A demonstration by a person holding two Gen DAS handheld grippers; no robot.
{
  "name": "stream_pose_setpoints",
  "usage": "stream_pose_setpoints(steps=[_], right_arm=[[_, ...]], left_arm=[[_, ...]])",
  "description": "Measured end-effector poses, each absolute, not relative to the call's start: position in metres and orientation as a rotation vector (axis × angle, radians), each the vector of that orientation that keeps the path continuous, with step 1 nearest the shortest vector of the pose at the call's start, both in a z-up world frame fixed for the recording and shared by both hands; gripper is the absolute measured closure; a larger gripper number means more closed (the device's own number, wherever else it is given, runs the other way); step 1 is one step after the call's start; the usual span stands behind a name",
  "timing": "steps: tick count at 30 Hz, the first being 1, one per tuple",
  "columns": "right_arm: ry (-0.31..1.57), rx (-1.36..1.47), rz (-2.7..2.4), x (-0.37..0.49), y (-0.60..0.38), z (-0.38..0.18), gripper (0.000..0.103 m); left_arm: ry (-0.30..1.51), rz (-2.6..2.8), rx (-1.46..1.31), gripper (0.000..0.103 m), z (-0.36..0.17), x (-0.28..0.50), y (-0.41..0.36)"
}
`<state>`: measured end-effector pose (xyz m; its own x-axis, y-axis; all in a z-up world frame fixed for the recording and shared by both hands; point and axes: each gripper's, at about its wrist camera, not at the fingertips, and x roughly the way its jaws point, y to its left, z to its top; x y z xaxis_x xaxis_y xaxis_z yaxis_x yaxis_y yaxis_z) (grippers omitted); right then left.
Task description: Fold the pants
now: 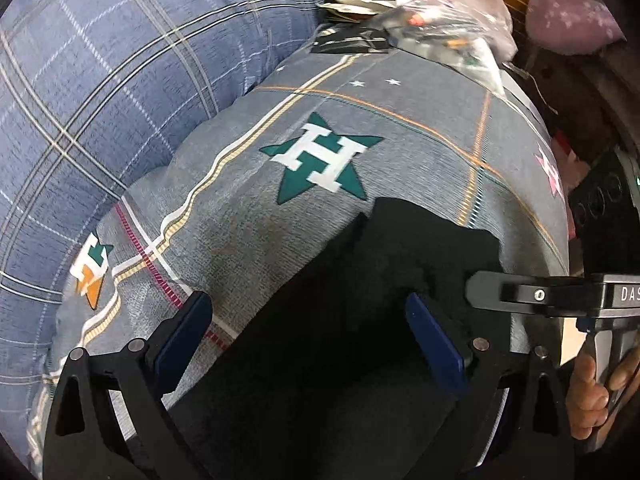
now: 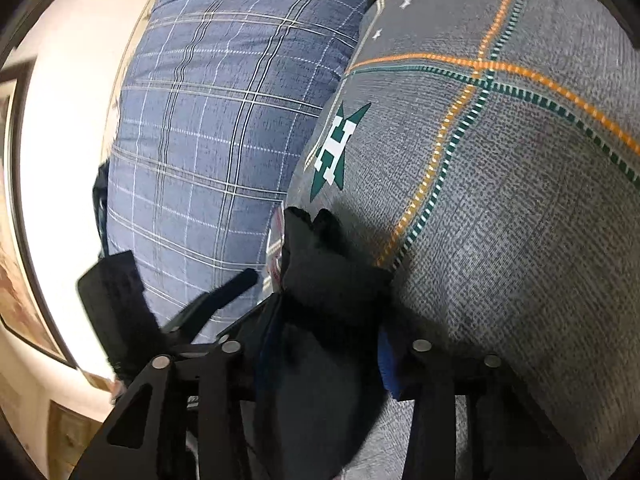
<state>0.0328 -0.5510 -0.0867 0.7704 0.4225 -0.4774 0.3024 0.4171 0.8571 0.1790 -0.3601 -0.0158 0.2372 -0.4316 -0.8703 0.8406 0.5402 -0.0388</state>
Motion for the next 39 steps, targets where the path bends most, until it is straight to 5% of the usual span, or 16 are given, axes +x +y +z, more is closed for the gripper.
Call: stream_pose_setpoints(steps=[1,3,7,12,30,39], right_arm=[[0.726,1.178,0.084,0.031,-0.553,-0.088,0.069],[0.726,1.176,0.082,0.031,-0.554,-0.089,0.076],[0.735,1.182,0.093,0.030,-0.557,-0.091,0.085],[0.710,1.136,0.128,0.026,-0.554,-0.079,0.088],[0.471,0.710,0.468,0.006,-0.448,0.023,0.088],[0.606,0.460,0.688,0.006,-0.324,0.024,0.088]], left_arm=[[0.994,-0.933,0.479,0.011,-0.018,0.181,-0.359],[1.032,-0.962,0.467,0.038,-0.025,0.181,-0.360],[1.018,-1.018,0.473,0.072,-0.027,0.169,-0.363],[1.015,-1.017,0.463,0.092,-0.020,0.163,-0.364],[0.852,-0.894,0.043,0.093,0.054,0.138,-0.218],[0.851,-0.692,-0.156,0.093,0.028,0.109,-0.071]])
